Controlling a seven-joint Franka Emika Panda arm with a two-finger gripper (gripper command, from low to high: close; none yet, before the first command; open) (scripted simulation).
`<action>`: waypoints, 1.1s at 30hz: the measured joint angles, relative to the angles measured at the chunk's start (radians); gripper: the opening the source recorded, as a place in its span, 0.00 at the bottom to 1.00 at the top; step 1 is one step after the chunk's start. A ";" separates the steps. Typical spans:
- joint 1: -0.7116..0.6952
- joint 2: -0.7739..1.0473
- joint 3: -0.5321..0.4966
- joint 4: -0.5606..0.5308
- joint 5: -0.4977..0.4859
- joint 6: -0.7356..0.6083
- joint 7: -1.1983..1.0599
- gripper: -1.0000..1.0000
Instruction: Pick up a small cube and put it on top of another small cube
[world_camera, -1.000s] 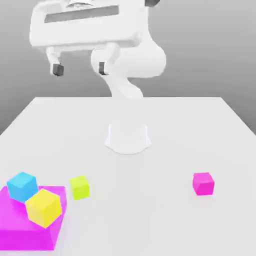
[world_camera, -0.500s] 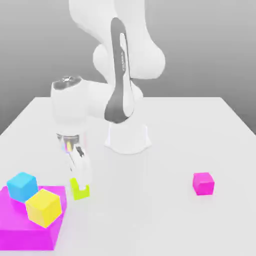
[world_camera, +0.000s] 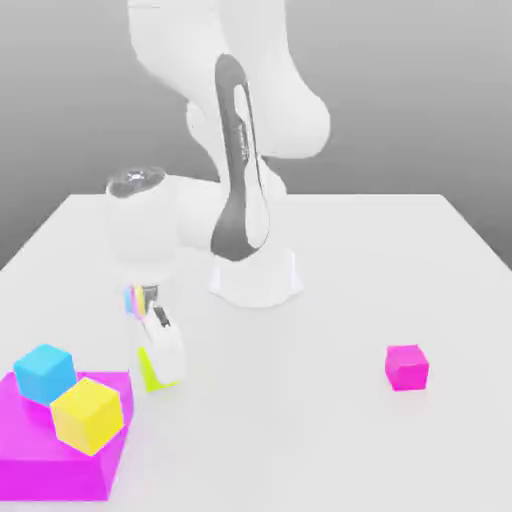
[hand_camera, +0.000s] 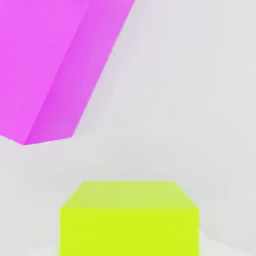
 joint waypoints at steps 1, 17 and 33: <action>-0.002 -0.036 0.001 -0.007 -0.005 -0.029 0.004 0.00; 0.523 -0.205 0.254 0.042 0.101 -0.241 -0.523 0.00; 0.798 0.005 0.360 0.092 -0.101 -0.092 -0.644 1.00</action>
